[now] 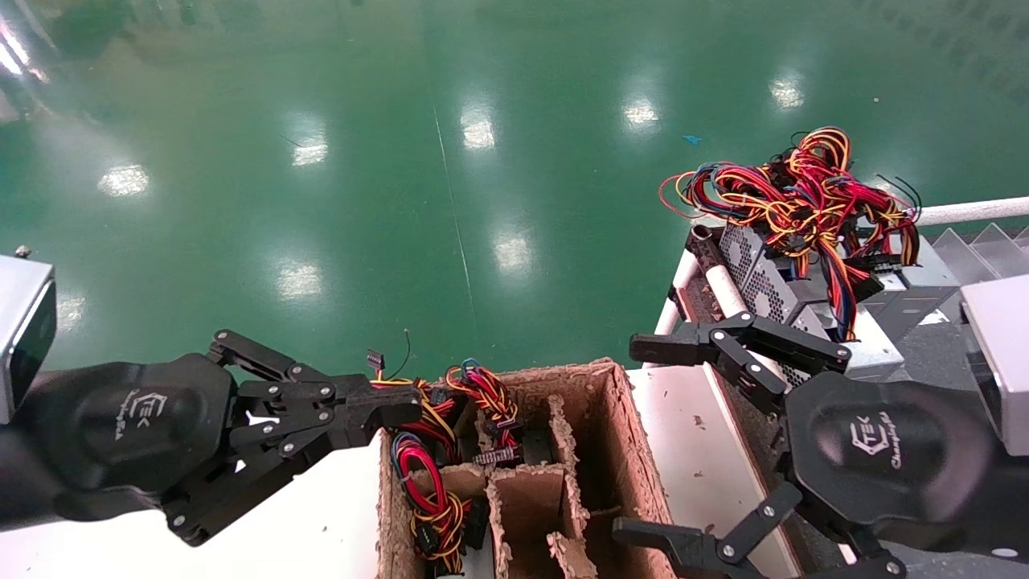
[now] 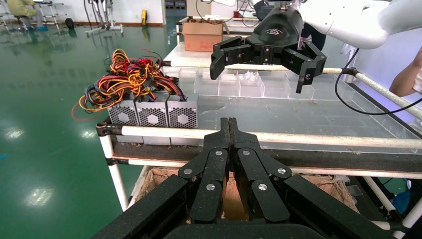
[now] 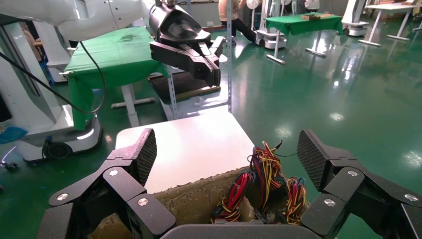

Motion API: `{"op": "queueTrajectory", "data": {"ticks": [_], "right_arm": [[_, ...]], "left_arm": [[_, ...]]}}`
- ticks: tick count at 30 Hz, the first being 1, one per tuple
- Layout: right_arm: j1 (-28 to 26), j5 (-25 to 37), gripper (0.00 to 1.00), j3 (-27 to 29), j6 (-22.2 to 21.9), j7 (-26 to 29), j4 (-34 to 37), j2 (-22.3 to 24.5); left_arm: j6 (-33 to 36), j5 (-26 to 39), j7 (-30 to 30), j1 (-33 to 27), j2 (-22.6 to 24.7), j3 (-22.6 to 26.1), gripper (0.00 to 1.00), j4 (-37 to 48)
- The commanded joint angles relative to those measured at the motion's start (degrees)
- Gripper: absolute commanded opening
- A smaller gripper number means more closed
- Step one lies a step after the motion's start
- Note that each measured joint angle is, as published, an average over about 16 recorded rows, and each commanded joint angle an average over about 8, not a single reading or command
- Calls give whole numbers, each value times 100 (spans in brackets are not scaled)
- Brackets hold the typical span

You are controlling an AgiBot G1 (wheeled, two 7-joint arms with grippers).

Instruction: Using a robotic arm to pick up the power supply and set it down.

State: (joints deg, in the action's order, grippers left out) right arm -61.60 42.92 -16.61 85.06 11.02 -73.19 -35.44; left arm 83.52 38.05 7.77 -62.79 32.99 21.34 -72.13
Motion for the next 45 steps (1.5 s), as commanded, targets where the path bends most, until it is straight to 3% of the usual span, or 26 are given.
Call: {"op": "queueTrajectory", "data": {"ticks": [1, 2, 9, 10, 23, 25, 31, 32, 34, 45], "right_arm": [[7, 5, 100, -2, -10, -3, 5, -2], [3, 48, 100, -27, -33, 11, 17, -20], [-141, 618, 100, -368, -249, 191, 158, -293], [-177, 731, 100, -438, -288, 222, 187, -363], [-674, 2084, 100, -1363, -753, 407, 832, -1683], [-734, 2231, 84, -1470, -819, 414, 950, -1882], [-834, 2602, 10, -1724, -1039, 419, 1185, -2362], [-836, 2662, 4, -1756, -1091, 418, 1202, -2422], [-832, 2774, 0, -1812, -1196, 417, 1222, -2525], [-771, 3053, 0, -1955, -1574, 518, 1293, -2857]], "left_arm": [[0, 0, 0, 0, 0, 0, 0, 0], [0, 0, 0, 0, 0, 0, 5, 0], [0, 0, 0, 0, 0, 0, 93, 1], [0, 0, 0, 0, 0, 1, 100, 1], [0, -1, -1, -1, 0, 1, 100, 1], [0, -1, -1, -1, 0, 1, 100, 1], [0, -1, -1, -1, 0, 1, 100, 1], [0, -1, -1, -1, 0, 1, 100, 1], [0, -1, -1, -1, 0, 1, 100, 1], [0, -1, -1, -1, 0, 2, 100, 1]]}}
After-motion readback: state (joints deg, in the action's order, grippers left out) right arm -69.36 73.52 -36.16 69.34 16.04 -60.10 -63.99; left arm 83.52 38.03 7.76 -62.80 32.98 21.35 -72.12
